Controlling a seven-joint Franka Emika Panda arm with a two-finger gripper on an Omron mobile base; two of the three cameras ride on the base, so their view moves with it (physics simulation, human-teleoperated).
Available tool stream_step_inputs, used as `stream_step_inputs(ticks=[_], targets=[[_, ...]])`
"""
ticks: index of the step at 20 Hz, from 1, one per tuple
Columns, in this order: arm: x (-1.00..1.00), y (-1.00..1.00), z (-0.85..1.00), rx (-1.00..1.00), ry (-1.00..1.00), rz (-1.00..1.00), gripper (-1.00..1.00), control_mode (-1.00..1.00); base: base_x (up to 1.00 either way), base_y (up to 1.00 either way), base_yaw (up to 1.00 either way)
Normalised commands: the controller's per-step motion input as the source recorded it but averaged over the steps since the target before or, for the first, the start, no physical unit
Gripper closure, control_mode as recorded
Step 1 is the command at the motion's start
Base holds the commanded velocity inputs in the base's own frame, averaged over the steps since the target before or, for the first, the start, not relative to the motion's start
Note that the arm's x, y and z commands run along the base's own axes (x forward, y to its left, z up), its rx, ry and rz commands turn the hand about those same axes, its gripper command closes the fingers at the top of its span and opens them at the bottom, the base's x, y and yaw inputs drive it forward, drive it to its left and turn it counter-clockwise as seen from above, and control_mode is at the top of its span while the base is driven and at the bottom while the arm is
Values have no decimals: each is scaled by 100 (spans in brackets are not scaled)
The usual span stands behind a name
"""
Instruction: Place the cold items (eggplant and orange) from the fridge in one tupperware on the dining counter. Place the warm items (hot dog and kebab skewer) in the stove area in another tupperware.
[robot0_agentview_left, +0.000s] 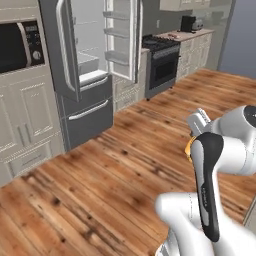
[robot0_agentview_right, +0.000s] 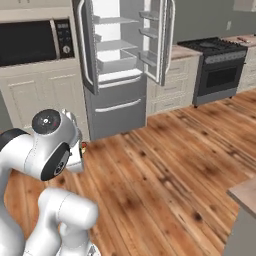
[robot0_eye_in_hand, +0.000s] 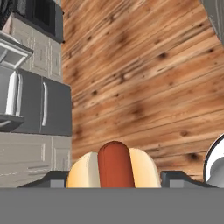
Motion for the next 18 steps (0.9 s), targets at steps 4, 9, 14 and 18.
stream_step_inputs(ticks=[4, 9, 14, 18], targets=[[0, 0, 0, 0, 0, 0, 100, 100, -72, 11, -27], [0, 0, 0, 0, 0, 0, 100, 100, -50, -21, -5], [0, 0, 0, 0, 0, 0, 100, 100, -37, -80, 0], [0, 0, 0, 0, 0, 0, 100, 100, -44, -100, 0]])
